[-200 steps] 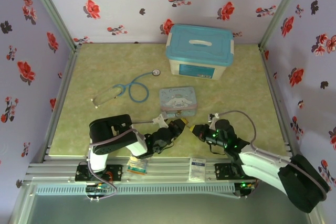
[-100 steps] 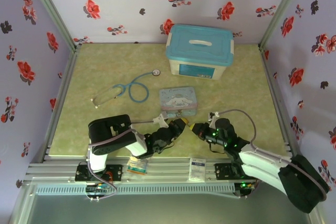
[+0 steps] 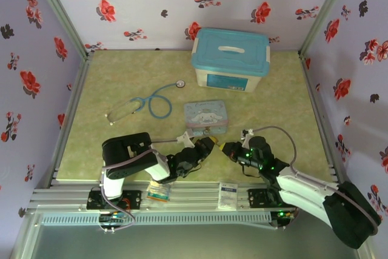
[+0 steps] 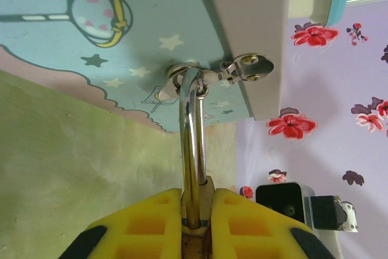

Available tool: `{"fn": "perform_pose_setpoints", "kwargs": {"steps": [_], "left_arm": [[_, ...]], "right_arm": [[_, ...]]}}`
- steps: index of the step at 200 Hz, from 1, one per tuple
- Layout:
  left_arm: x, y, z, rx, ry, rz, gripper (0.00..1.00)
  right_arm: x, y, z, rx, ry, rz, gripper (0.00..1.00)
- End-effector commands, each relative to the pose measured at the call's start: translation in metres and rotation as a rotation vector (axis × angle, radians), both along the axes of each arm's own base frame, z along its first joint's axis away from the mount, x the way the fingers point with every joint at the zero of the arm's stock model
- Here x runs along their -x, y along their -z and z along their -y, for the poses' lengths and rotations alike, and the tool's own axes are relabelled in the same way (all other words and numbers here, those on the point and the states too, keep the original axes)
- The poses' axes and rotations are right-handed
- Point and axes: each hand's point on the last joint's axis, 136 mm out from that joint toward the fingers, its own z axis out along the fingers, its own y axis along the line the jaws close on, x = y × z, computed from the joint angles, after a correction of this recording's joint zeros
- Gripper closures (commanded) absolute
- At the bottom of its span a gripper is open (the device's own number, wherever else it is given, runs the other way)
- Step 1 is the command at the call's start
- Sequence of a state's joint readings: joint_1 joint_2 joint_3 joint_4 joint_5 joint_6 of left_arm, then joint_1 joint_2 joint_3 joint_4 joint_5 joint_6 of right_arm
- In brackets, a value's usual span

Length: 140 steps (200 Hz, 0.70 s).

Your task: Unlock a padlock with a key

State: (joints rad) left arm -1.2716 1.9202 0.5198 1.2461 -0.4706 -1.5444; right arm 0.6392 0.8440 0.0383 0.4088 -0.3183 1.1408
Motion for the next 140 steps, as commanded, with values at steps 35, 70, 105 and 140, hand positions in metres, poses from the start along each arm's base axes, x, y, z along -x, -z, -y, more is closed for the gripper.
{"fn": "perform_pose_setpoints", "kwargs": {"steps": [35, 70, 105, 140], "left_arm": [[-0.002, -0.018, 0.014, 0.073, 0.008, 0.019, 1.0], [-0.002, -0.014, 0.012, 0.069, 0.006, 0.011, 1.0], [-0.001, -0.014, 0.014, 0.07, 0.008, 0.01, 1.0], [-0.001, -0.01, 0.011, 0.067, 0.002, 0.002, 1.0]], "right_arm": [[-0.006, -0.011, 0.002, -0.032, 0.026, 0.04, 1.0], [-0.006, -0.012, 0.005, -0.04, 0.036, 0.046, 1.0], [-0.009, -0.009, 0.012, -0.028, 0.067, 0.046, 1.0], [-0.009, -0.014, 0.015, -0.044, 0.079, 0.055, 1.0]]}}
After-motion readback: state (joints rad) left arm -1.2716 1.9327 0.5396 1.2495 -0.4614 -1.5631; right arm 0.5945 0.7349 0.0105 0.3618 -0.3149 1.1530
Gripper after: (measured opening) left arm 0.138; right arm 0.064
